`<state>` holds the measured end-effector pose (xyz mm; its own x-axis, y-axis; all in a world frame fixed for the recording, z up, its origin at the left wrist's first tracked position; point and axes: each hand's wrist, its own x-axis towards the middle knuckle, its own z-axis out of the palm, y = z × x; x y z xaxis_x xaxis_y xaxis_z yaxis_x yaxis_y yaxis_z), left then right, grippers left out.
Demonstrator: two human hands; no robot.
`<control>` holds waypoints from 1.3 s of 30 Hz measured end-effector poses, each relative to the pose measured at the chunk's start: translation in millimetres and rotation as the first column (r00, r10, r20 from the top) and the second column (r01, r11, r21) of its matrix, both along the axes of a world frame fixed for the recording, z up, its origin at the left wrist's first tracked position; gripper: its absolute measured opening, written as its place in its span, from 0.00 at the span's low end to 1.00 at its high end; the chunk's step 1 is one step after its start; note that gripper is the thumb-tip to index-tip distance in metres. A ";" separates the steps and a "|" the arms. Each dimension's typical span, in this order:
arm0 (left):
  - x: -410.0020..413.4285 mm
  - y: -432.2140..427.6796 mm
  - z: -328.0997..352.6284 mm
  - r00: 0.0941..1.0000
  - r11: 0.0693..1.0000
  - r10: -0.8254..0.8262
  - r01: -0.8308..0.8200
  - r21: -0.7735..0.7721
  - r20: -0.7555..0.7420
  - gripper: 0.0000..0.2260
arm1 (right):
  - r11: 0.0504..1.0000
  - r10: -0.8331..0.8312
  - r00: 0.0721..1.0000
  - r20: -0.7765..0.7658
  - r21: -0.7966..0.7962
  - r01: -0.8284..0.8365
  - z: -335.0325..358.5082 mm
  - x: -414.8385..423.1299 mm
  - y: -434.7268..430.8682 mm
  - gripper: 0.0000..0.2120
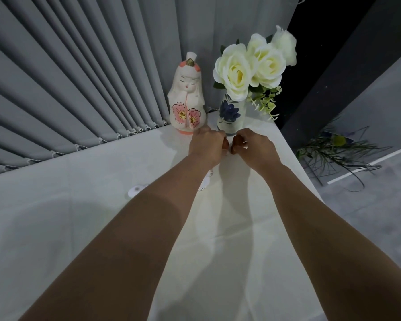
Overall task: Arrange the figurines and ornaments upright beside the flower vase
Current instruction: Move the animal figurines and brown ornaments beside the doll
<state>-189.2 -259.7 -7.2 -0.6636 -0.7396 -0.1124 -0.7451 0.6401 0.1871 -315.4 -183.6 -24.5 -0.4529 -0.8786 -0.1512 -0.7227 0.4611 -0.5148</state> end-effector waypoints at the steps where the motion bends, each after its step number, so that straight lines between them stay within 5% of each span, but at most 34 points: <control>1: 0.1 -0.5 0.2 1.000 1.000 -0.003 0.003 0.005 -0.001 0.18 | 1.000 -0.001 1.000 0.001 0.000 0.001 -0.4 -0.2 0.4 0.19; 22: 15.9 3.7 2.7 0.996 0.997 0.011 -0.005 0.077 -0.088 0.24 | 0.997 -0.004 1.000 0.002 -0.074 0.004 0.3 5.1 14.0 0.21; 30: 61.9 8.8 13.0 0.951 0.968 0.169 -0.111 0.224 -0.259 0.23 | 0.949 -0.150 0.989 -0.012 -0.282 0.141 19.1 30.1 24.4 0.18; 35: 117.1 10.7 16.9 0.872 0.917 0.350 -0.244 0.315 -0.341 0.20 | 0.966 -0.010 0.999 0.040 -0.258 0.020 30.8 71.5 23.1 0.17; 39: 169.3 15.1 9.6 0.797 0.844 0.488 -0.327 0.425 -0.357 0.20 | 0.976 0.161 0.986 0.031 -0.153 -0.154 31.4 104.7 27.2 0.26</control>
